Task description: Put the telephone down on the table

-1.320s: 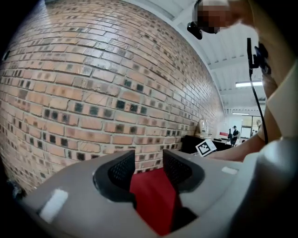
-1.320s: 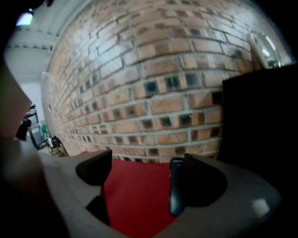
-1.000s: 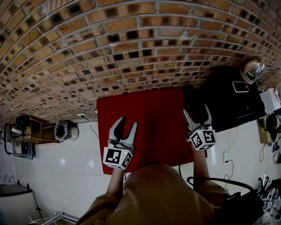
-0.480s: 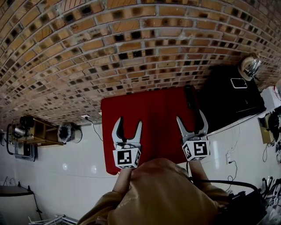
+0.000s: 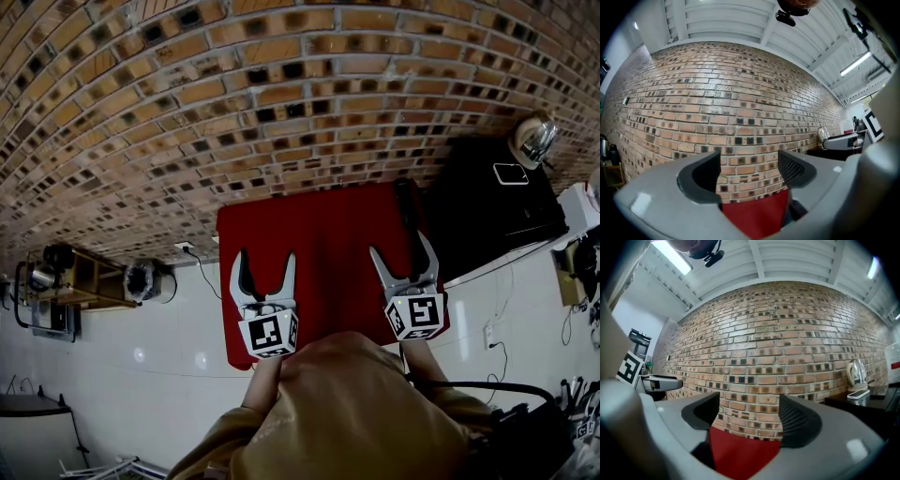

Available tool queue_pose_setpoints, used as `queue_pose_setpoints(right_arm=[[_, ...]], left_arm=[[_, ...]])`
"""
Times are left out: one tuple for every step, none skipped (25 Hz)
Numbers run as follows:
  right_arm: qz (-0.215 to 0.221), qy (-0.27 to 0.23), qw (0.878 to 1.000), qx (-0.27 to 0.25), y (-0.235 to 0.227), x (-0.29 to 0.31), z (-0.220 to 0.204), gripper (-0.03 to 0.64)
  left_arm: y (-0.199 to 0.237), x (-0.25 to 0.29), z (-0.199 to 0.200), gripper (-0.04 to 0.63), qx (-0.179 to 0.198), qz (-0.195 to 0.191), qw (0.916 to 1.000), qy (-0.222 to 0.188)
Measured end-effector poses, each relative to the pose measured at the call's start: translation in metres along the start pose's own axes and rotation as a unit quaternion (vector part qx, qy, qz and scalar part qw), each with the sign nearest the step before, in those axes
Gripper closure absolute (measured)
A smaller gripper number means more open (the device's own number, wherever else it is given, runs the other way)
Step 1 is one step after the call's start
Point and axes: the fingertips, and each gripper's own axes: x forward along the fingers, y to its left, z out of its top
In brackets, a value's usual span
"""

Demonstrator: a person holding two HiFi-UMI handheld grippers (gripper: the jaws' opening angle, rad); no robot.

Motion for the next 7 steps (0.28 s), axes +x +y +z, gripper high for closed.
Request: queue_pose_setpoints(right_arm=[[0.000, -0.002, 1.000, 0.002, 0.0005, -0.0003, -0.0002, 0.230], [-0.001, -0.004, 1.000, 0.004, 0.0006, -0.0005, 0.0001, 0.230], [-0.002, -0.005, 1.000, 0.006, 0.0004, -0.0006, 0.0009, 0.230], [-0.003, -0.006, 1.000, 0.007, 0.0003, -0.0004, 0.0021, 0.230], [-0.004, -0.007, 1.000, 0.007, 0.0001, 0.0000, 0.0036, 0.230], [-0.004, -0.007, 1.000, 0.006, 0.0000, 0.0006, 0.0053, 0.230], [-0.005, -0.008, 1.000, 0.006, -0.0001, 0.0012, 0.0070, 0.230]], left_arm=[[-0.0002, -0.0006, 0.0006, 0.230, 0.002, 0.002, 1.0000, 0.001], [-0.0005, -0.0010, 0.0015, 0.227, 0.004, 0.004, 1.0000, 0.001], [-0.0007, -0.0011, 0.0031, 0.222, 0.007, 0.006, 1.0000, -0.002], [-0.0003, -0.0011, 0.0051, 0.210, 0.011, 0.008, 0.9999, -0.006], [0.0005, -0.0012, 0.0069, 0.202, 0.014, 0.011, 0.9998, -0.009], [0.0017, -0.0015, 0.0085, 0.193, 0.017, 0.016, 0.9997, -0.011], [0.0031, -0.0020, 0.0100, 0.184, 0.018, 0.021, 0.9995, -0.012]])
